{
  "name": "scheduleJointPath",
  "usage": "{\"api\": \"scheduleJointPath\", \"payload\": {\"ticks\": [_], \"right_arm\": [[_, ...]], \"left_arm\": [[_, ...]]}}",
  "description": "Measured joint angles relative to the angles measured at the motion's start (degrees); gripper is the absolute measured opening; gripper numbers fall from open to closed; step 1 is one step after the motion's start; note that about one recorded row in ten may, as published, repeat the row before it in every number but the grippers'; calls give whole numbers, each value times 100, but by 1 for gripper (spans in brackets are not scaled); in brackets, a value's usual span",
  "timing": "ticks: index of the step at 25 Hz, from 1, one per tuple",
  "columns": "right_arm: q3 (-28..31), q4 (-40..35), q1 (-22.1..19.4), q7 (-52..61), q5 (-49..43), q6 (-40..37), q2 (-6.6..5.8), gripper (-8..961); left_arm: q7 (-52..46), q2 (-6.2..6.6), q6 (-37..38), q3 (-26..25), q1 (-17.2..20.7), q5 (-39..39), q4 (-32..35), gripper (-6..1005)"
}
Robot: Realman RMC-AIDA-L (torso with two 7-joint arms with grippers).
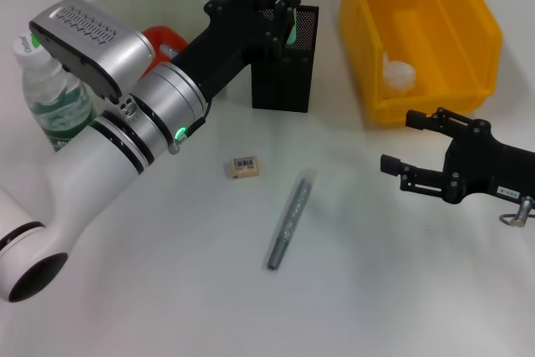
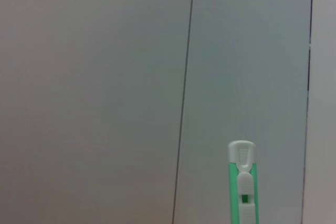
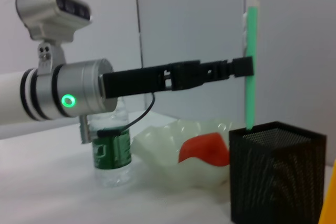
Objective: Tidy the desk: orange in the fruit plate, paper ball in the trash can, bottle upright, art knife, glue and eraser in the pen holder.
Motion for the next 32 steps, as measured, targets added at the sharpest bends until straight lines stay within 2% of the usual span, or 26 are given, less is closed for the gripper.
{"api": "scheduleJointPath", "payload": {"ticks": [6, 16, 18, 23, 32], "right_arm": [[9, 360, -122, -587, 556, -33, -1, 816], [-44, 429, -141, -667, 617, -43, -1, 816], [-49, 429, -140, -667, 619, -44, -1, 816], [-53, 429, -139, -658, 621, -47, -1, 816], [-53, 429, -139, -639, 620, -50, -1, 816]], "left_arm": [[19, 0, -236, -449, 68, 271, -55, 272], [20, 0, -329, -505, 59, 273, -59, 281], [25, 0, -702, -688, -97, 284, -55, 283], [25, 0, -954, -765, -183, 317, -47, 288], [-31, 0, -968, -888, -176, 411, -65, 297]]}}
